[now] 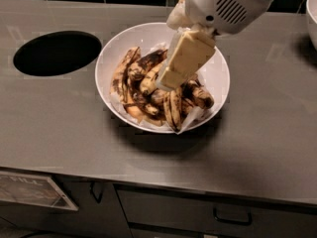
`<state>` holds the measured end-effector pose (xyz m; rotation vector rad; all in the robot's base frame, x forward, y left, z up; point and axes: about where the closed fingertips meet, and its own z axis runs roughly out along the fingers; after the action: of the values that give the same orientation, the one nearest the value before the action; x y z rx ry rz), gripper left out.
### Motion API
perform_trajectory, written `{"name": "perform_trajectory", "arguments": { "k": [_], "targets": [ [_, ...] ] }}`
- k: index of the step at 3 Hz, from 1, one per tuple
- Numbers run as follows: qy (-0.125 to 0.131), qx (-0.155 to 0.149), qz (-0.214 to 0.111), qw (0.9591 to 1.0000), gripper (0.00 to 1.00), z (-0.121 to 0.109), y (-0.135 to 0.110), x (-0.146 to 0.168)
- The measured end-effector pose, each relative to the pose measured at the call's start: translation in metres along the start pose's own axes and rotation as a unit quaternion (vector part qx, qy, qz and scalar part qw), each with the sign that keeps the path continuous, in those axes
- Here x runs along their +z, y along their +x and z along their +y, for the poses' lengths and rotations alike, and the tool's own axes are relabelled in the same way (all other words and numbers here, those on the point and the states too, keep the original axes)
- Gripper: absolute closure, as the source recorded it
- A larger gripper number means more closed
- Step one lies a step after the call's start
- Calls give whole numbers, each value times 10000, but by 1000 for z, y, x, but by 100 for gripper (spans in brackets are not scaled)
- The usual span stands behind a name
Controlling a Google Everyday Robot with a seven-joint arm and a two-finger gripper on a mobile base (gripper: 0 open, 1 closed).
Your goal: Pick banana from white bowl
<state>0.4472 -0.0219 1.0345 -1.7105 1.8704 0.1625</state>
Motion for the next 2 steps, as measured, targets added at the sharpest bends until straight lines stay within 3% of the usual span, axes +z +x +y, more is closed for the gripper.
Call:
{"name": "perform_trajectory", "arguments": {
  "k": [1,2],
  "targets": [
    [26,-70,9,10000,14,1,-1,-2],
    [-58,-60,71,9999,13,4,7,0]
  ]
}}
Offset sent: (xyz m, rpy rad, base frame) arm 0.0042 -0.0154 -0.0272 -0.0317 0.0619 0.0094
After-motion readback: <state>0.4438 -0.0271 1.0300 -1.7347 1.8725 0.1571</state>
